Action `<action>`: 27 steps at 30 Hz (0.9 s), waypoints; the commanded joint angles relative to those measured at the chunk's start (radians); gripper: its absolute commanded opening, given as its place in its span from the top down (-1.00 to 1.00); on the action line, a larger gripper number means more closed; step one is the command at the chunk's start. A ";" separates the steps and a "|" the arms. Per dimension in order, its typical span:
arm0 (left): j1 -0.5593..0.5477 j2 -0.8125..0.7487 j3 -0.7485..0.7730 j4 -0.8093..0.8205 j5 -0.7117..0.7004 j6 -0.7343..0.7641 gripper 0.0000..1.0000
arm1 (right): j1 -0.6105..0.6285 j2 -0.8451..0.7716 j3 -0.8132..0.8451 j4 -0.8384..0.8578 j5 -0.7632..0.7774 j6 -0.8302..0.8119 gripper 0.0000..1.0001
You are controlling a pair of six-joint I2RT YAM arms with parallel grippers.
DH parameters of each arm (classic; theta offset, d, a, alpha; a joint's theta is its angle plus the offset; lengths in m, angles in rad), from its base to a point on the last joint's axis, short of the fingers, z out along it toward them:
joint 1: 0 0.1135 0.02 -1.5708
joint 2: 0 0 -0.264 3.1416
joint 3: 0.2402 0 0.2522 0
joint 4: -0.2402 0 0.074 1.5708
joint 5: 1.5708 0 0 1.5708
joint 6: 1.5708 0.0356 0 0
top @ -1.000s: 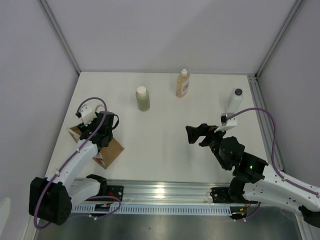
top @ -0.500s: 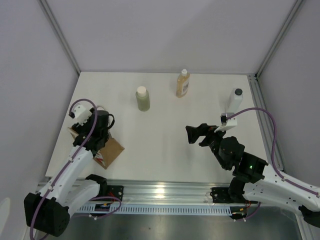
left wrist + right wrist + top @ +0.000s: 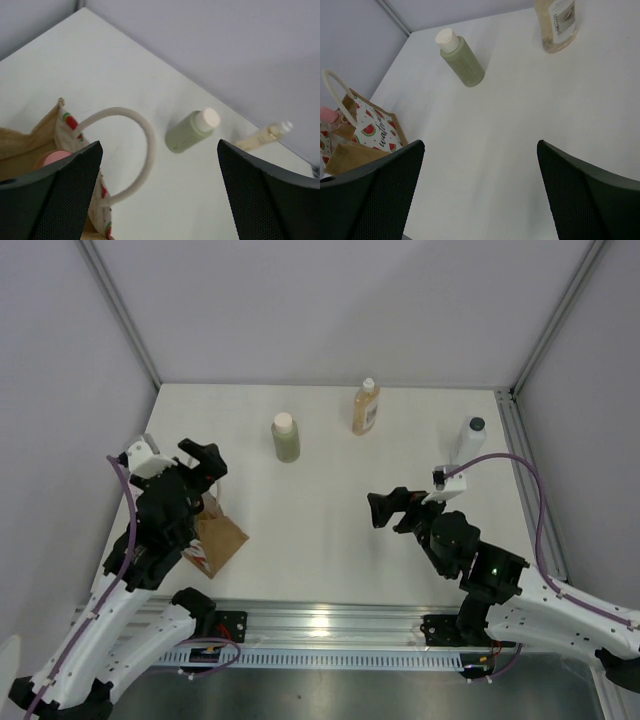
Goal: Place the personal care products into the canvas bag
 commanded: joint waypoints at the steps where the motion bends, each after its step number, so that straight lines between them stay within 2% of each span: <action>1: -0.098 -0.008 0.073 0.050 0.065 0.130 -0.99 | -0.006 0.011 0.008 0.043 0.007 -0.011 -0.96; 4: -0.215 0.063 0.146 0.041 0.100 0.187 -0.99 | -0.006 0.031 0.011 0.046 0.000 -0.017 -0.97; 8: -0.425 0.193 0.179 0.055 0.019 0.277 -0.98 | -0.006 0.046 0.005 0.064 0.007 -0.064 -0.97; 9: -0.445 0.204 0.174 0.084 0.033 0.288 -0.98 | -0.004 0.049 0.005 0.079 0.000 -0.081 -0.97; 14: -0.479 0.198 0.084 0.136 0.165 0.285 -0.99 | -0.011 0.052 -0.008 0.113 -0.021 -0.138 -0.96; 18: -0.491 0.097 -0.034 0.173 0.209 0.256 -0.99 | -0.041 0.064 -0.002 0.190 -0.073 -0.184 -0.96; 22: -0.526 -0.013 -0.180 0.265 0.134 0.267 -0.99 | -0.139 0.164 0.099 0.222 -0.248 -0.192 -0.91; 23: -0.525 -0.033 -0.255 0.312 0.108 0.271 -0.99 | -0.168 0.196 0.122 0.251 -0.348 -0.189 -0.89; 27: -0.527 -0.128 -0.315 0.319 0.031 0.259 -0.98 | -0.293 0.409 0.276 0.288 -0.506 -0.175 -0.92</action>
